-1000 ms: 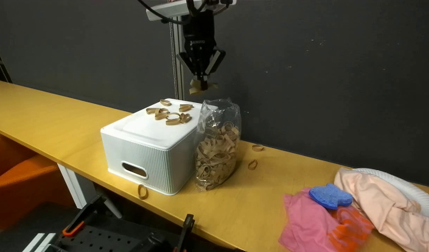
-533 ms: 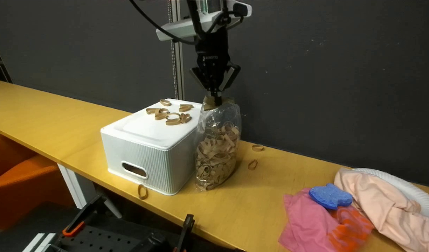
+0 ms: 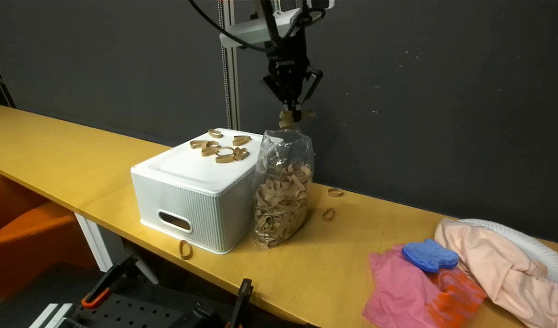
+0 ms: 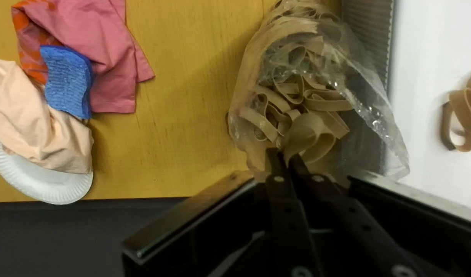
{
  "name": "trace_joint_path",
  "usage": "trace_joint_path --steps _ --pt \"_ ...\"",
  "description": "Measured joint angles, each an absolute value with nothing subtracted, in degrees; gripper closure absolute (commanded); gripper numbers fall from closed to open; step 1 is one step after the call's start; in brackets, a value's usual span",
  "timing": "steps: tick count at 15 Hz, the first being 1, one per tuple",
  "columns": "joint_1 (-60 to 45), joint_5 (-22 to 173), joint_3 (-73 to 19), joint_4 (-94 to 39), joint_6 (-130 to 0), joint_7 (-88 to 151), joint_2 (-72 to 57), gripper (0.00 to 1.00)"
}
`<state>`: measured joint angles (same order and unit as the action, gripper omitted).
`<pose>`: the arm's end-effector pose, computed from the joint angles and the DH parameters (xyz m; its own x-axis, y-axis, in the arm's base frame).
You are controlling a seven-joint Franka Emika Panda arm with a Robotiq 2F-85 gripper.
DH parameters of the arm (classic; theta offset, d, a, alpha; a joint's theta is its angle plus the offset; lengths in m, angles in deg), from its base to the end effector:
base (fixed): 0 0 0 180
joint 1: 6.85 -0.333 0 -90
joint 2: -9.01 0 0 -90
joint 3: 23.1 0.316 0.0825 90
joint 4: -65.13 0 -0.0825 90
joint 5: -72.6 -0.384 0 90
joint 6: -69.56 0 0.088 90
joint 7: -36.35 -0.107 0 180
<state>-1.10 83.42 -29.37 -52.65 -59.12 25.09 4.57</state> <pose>0.5617 -0.1242 0.4110 0.9509 -0.2794 0.1332 -0.2975 -0.9438 0.1439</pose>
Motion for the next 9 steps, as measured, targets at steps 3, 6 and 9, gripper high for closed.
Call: trace_joint_path --steps 3,6,9 --pt "-1.4 83.4 -29.23 -49.93 -60.59 25.09 0.4 0.99" --pt "-2.12 83.4 -28.85 -47.39 -60.9 25.09 -3.11 0.99" --pt "-3.2 83.37 -28.72 -46.18 -60.89 25.09 -3.95 0.93"
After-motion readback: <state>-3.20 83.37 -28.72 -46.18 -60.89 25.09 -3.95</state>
